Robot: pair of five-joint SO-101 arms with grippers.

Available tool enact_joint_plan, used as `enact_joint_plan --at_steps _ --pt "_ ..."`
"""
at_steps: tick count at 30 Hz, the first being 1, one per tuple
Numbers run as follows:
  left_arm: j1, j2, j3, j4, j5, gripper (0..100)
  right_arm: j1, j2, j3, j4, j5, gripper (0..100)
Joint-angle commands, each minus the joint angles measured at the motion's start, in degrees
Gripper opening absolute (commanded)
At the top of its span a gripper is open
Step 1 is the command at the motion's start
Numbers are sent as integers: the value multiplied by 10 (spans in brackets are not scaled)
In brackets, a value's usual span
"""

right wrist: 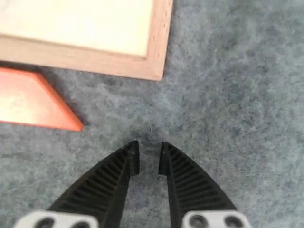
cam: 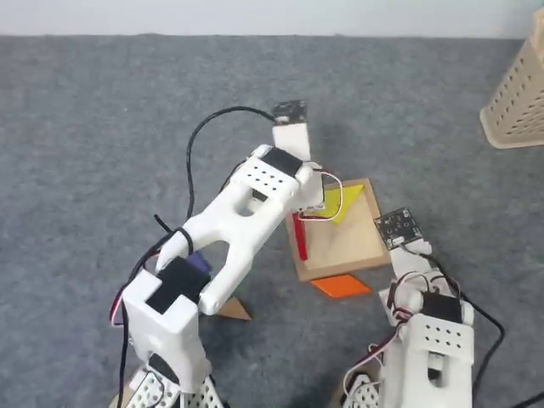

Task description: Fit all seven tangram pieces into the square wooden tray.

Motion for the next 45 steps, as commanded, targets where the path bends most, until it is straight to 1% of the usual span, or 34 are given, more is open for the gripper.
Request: enact_joint_plan --at_steps 1,6,12,15,21,25,27,30,40,45 --pt "-3 -23 -25 19 84 13 7 -13 -3 3 7 91" --pt "-5 -23 -24 30 93 13 7 -13 -3 3 7 91" --pt "-26 -22 -24 28 91 14 7 -13 -3 3 7 91" --pt "-33 -22 -23 14 90 15 7 -13 -3 3 7 91" --pt "-34 -21 -23 12 90 15 7 -13 -3 3 7 91" --pt "-34 11 -25 -1 89 15 7 -13 -3 3 7 91" --pt "-34 33 -27 -12 75 15 7 -13 -3 3 7 91" --pt "-33 31 -38 -5 47 15 7 -13 -3 3 7 91" --pt "-33 29 -39 -4 44 16 7 -13 -3 3 7 91" --pt "-27 25 -40 -4 18 16 7 -13 -3 3 7 91"
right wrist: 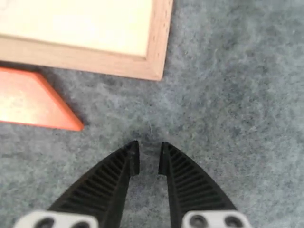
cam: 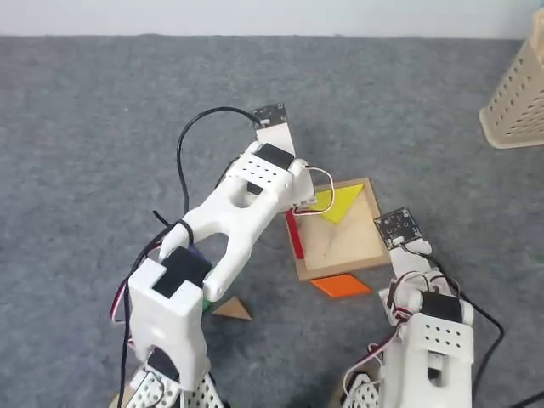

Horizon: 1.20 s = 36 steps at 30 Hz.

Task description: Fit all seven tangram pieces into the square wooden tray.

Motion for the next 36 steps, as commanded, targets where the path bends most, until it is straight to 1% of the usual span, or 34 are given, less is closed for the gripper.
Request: enact_joint_plan --at_steps 1,6,18,23,27,36 --pt "7 -21 -23 -4 -16 16 7 -13 -3 3 7 91" --pt "22 -21 -23 -4 -38 16 7 -13 -3 3 7 91" --pt "19 -21 -23 -4 -37 17 7 -13 -3 3 7 91" --pt "19 -19 -23 -4 -32 77 7 -13 -3 3 7 91" --pt "19 -19 -21 -3 -22 80 7 -13 -3 3 7 91" --pt "23 -23 -35 2 -25 80 7 -13 -3 3 7 91"
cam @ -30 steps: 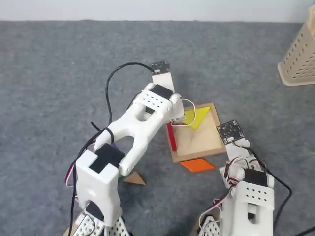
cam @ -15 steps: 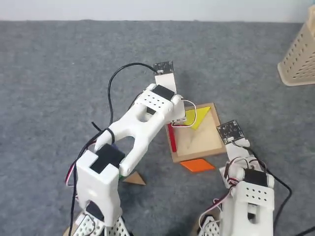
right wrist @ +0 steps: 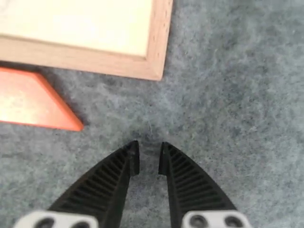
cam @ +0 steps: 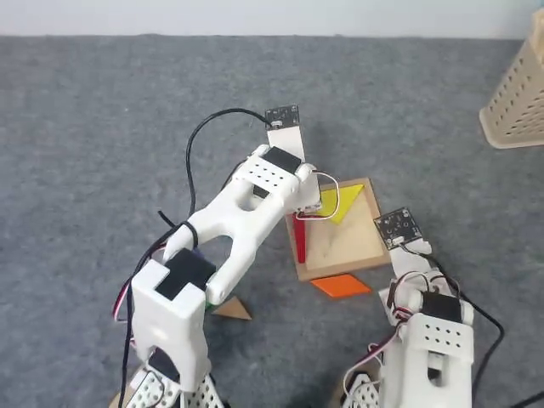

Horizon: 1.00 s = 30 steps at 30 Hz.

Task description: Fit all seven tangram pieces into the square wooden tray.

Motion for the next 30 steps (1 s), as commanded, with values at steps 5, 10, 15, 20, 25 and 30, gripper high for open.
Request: enact_joint_plan --at_steps 5,10,15,20,25,30 --pt "8 -22 -62 15 5 80 7 -13 -3 4 7 93" --pt "25 -22 -65 12 5 80 7 -13 -3 4 7 95" --pt "29 -22 -76 11 -4 80 7 -13 -3 4 7 93" --pt "35 -17 -82 5 -72 79 7 -13 -3 4 7 91" --pt "57 -16 -51 -17 -105 79 7 -13 -3 4 7 91" --pt "51 -16 -29 -11 -106 79 7 -13 -3 4 7 91"
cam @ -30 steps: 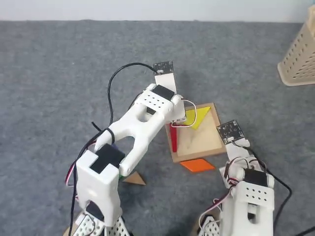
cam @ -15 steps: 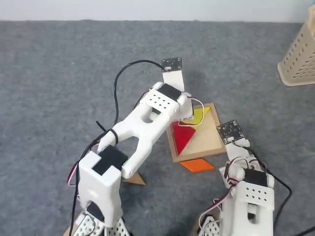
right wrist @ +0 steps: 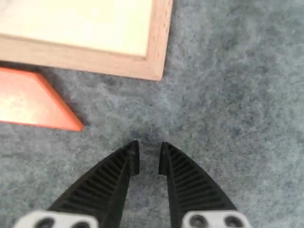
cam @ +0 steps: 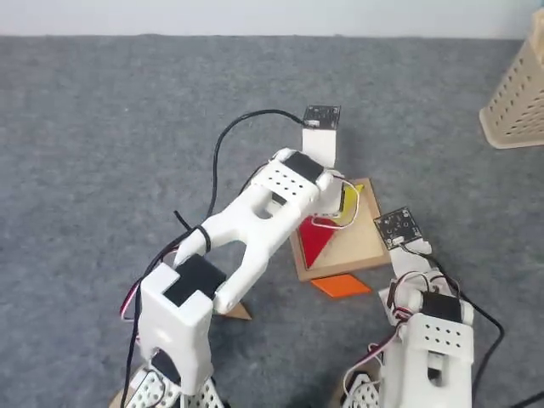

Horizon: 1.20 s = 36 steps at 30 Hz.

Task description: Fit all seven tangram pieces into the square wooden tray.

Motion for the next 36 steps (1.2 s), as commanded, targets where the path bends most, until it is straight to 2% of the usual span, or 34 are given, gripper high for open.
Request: enact_joint_plan --at_steps 1,7,14,19,31,36 --pt "-7 -15 1 -1 -16 79 7 -13 -3 4 7 91" --pt "-21 -11 4 33 -65 79 7 -13 -3 4 7 91" --pt "-46 76 -11 60 -109 74 7 -13 -3 4 7 91" --pt "-63 75 -36 82 -125 18 7 -13 -3 4 7 91" --pt "-116 77 -37 90 -200 16 7 -13 -3 4 7 91" --pt "-120 27 -46 89 -234 16 7 -13 -3 4 7 91"
